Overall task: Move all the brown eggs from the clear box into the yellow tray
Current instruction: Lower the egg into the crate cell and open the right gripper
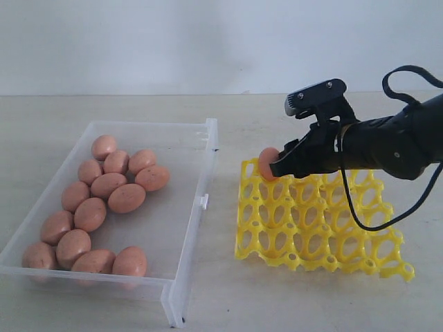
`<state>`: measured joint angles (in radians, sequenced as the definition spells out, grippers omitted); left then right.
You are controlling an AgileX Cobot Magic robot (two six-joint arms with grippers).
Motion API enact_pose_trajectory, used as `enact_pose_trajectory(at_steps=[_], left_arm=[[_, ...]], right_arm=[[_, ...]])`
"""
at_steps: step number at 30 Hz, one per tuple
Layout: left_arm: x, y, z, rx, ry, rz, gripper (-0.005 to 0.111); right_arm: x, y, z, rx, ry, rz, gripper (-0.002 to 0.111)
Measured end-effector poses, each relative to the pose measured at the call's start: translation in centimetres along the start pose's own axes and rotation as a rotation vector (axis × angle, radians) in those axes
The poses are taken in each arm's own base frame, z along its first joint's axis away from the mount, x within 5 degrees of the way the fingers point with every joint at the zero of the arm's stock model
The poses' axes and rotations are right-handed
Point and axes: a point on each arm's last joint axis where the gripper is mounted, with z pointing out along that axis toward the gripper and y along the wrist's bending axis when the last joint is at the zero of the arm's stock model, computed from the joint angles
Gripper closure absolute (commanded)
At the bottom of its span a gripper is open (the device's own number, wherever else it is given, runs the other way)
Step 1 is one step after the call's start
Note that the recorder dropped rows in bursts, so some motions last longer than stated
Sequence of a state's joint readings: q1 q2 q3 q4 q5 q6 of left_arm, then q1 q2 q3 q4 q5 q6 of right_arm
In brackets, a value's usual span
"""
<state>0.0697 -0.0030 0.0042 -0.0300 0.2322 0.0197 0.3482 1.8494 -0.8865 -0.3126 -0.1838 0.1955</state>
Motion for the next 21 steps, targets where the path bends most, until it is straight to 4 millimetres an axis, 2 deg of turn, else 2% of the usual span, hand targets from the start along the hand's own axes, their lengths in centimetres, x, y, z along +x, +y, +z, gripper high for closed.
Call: enact_pose_trajectory(at_steps=[18,21], left_arm=[[0.00,0.00,0.00,0.000,0.000,0.000,0.111],[0.00,0.00,0.00,0.000,0.000,0.000,0.111]], right_arm=[[0.72,0.06,0.73,-0.005,0.023,0.002,0.108],[0.72,0.06,0.73,-0.005,0.023,0.002,0.102]])
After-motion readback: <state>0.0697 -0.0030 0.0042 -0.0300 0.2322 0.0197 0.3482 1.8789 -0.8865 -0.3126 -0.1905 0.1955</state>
